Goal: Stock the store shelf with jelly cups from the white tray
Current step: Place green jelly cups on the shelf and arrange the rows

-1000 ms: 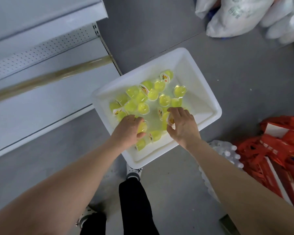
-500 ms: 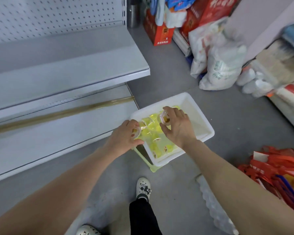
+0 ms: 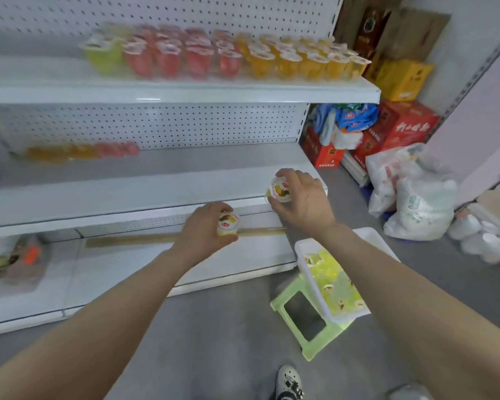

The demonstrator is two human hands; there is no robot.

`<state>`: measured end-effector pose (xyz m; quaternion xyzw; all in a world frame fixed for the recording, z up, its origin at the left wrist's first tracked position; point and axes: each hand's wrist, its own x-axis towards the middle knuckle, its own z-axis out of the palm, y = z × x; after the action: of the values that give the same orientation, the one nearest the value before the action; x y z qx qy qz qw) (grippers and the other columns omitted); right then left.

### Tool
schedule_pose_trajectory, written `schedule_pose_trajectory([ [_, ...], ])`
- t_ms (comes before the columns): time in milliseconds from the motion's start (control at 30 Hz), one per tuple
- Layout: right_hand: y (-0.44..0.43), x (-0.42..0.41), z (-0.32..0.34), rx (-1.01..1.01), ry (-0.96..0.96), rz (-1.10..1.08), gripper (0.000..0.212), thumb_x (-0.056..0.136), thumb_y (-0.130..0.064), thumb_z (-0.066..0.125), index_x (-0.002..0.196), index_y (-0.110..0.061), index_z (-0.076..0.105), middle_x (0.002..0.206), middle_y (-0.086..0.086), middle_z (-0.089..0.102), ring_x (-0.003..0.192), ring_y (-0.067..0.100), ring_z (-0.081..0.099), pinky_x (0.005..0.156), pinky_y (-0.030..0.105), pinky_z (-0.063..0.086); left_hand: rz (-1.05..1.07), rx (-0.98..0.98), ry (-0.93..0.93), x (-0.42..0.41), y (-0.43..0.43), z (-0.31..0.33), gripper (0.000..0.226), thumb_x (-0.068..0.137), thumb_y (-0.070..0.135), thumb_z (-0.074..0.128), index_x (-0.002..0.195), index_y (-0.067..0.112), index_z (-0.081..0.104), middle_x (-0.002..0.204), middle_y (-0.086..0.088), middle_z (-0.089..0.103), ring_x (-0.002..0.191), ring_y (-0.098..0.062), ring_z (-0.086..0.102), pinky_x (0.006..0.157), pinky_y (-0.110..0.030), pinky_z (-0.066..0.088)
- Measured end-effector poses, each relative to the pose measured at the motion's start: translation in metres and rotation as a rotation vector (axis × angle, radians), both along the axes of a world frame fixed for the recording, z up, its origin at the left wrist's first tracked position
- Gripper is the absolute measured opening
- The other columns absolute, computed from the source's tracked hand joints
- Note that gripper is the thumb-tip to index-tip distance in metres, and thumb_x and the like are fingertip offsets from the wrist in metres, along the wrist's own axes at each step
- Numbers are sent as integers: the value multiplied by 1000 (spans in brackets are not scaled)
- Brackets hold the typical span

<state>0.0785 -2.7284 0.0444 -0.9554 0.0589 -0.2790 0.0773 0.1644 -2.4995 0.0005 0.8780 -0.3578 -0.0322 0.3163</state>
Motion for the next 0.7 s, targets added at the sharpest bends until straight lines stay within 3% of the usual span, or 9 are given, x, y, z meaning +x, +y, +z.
schedule_pose_trajectory([
  [267, 99, 67, 67, -33, -70, 189, 52, 80, -51, 54, 117, -17, 63, 99, 5, 64, 90, 29, 59, 80, 40, 44, 188, -148, -138, 31, 117, 77, 59, 69, 43, 83, 119, 22, 60, 116, 6, 63, 104, -17, 55, 82, -27, 40],
  [400, 137, 103, 100, 39, -69, 267, 49, 81, -48, 62, 119, -18, 57, 104, 4, 65, 94, 29, 59, 84, 43, 44, 261, -223, -113, 56, 154, 111, 64, 65, 52, 82, 120, 27, 61, 117, 9, 65, 103, -12, 61, 88, -33, 51],
  [567, 174, 155, 138, 118, -86, 377, 40, 80, -46, 70, 103, -20, 51, 94, -4, 61, 88, 22, 55, 81, 41, 43, 369, -313, -200, 89, 176, 147, 57, 67, 41, 87, 114, 18, 65, 108, 4, 65, 98, -13, 61, 80, -22, 43],
  [700, 194, 206, 165, 160, -114, 442, 36, 80, -45, 71, 92, -22, 47, 84, -9, 53, 81, 20, 49, 80, 44, 46, 434, -311, -235, 126, 184, 165, 60, 66, 41, 87, 117, 19, 64, 113, 3, 65, 102, -14, 61, 89, -29, 48],
])
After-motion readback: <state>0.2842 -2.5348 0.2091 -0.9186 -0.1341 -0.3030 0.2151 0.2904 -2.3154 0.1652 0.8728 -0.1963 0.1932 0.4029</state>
